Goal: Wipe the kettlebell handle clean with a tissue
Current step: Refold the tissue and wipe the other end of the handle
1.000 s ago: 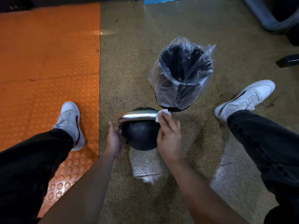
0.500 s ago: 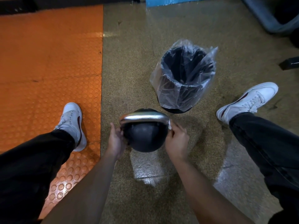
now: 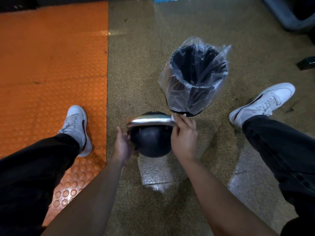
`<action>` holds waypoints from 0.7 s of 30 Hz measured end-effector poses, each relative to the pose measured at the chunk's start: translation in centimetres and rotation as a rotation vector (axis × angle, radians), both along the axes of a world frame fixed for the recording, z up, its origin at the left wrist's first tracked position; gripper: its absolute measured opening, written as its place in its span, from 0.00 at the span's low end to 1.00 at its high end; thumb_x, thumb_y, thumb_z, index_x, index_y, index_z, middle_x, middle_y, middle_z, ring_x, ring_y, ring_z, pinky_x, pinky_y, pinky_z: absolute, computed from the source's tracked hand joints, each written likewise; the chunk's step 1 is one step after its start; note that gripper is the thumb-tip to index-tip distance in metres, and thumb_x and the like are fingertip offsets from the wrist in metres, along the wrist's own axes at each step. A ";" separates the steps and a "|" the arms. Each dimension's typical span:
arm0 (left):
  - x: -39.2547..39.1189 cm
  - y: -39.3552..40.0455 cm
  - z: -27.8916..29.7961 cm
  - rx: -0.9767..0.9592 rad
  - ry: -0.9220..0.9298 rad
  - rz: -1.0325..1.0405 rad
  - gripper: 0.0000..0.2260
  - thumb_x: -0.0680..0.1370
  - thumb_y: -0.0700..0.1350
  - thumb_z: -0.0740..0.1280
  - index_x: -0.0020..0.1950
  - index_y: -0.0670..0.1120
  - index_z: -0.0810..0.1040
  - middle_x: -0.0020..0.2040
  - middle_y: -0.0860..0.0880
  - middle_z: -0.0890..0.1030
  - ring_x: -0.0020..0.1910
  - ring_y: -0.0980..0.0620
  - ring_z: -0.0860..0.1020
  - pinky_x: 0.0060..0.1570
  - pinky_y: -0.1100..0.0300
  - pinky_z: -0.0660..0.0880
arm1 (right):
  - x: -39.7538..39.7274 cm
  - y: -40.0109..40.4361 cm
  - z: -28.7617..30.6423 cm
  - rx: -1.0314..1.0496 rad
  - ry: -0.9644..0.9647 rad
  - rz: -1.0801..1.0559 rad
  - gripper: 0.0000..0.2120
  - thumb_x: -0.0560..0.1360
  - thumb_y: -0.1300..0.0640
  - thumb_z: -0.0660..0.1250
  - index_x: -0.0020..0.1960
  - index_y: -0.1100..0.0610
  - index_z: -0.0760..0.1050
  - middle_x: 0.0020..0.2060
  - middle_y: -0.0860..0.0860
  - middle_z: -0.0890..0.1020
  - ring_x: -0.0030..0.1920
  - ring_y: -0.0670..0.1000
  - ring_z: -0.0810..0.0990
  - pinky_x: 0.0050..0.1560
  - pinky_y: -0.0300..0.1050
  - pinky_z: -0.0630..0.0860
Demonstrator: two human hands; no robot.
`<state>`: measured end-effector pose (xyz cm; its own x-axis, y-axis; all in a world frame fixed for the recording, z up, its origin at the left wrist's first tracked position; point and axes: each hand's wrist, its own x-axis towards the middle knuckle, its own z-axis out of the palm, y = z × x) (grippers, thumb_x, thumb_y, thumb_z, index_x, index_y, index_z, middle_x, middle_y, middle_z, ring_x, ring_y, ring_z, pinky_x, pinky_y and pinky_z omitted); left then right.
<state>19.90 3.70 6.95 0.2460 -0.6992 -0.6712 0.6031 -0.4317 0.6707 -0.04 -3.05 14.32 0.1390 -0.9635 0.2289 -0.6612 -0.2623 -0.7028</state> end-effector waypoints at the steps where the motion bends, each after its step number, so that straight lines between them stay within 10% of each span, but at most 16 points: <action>1: 0.0 -0.1 0.1 -0.001 -0.003 0.002 0.33 0.80 0.70 0.41 0.63 0.54 0.78 0.60 0.55 0.82 0.69 0.48 0.71 0.72 0.33 0.59 | 0.1 0.3 0.1 -0.052 -0.003 0.031 0.19 0.76 0.69 0.67 0.66 0.62 0.78 0.60 0.54 0.82 0.60 0.54 0.75 0.61 0.42 0.74; 21: 0.3 0.0 -0.3 0.006 0.007 0.015 0.35 0.78 0.72 0.42 0.64 0.54 0.79 0.63 0.50 0.82 0.66 0.47 0.74 0.65 0.39 0.68 | 0.0 -0.3 -0.7 0.031 0.018 -0.058 0.19 0.75 0.71 0.66 0.65 0.63 0.79 0.58 0.56 0.83 0.58 0.57 0.75 0.59 0.54 0.79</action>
<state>20.23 3.70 6.66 0.2521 -0.6916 -0.6769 0.6144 -0.4260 0.6641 -0.06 -3.34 13.58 0.0863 -0.9767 0.1964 -0.6871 -0.2011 -0.6982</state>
